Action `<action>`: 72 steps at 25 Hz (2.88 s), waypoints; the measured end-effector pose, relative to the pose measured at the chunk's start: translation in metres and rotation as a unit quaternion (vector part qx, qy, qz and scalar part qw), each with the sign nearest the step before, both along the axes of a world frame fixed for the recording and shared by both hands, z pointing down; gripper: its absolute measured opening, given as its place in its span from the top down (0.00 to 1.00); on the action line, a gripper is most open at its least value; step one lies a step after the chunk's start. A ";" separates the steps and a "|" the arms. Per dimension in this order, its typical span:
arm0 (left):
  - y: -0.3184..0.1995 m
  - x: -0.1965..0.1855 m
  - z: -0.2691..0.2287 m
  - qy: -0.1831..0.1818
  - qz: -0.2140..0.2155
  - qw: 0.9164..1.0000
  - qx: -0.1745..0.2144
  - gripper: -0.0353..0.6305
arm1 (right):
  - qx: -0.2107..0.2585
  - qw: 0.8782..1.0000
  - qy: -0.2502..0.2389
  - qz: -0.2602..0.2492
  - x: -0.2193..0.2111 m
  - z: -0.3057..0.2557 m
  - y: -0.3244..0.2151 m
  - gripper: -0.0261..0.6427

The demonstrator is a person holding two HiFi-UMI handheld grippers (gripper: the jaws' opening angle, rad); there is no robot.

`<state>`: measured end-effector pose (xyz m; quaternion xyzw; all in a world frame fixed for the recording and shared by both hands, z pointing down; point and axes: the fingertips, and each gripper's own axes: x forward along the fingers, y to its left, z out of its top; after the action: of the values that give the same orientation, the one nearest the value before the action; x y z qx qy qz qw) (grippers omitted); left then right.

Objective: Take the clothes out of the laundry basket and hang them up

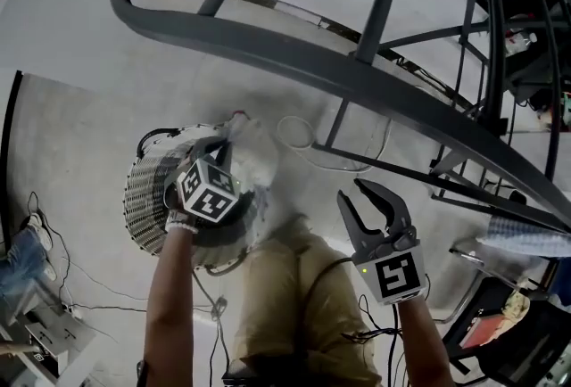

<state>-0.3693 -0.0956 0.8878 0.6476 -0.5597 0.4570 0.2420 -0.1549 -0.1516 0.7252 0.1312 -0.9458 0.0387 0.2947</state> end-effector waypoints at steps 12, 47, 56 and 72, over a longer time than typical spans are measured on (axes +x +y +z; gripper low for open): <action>0.046 -0.024 -0.193 -0.020 -0.048 0.994 0.095 0.93 | -0.018 0.999 0.008 -0.027 -0.024 -0.083 0.040 0.79; 0.086 0.046 -0.532 -0.066 0.099 0.961 0.250 0.93 | 0.071 0.996 0.001 0.051 -0.023 -0.275 0.119 0.90; 0.041 0.105 -0.538 -0.031 0.166 0.948 0.269 0.92 | 0.232 0.964 -0.024 0.127 0.045 -0.412 0.034 0.90; -0.046 0.217 -0.541 -0.010 0.262 0.928 0.264 0.87 | 0.332 0.930 -0.065 0.142 0.100 -0.539 -0.059 0.90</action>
<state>-0.1522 -0.1418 0.3469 0.8069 -0.4727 0.3468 -0.0719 -0.0546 -0.2106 0.1866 0.3522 -0.8930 -0.2278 0.1632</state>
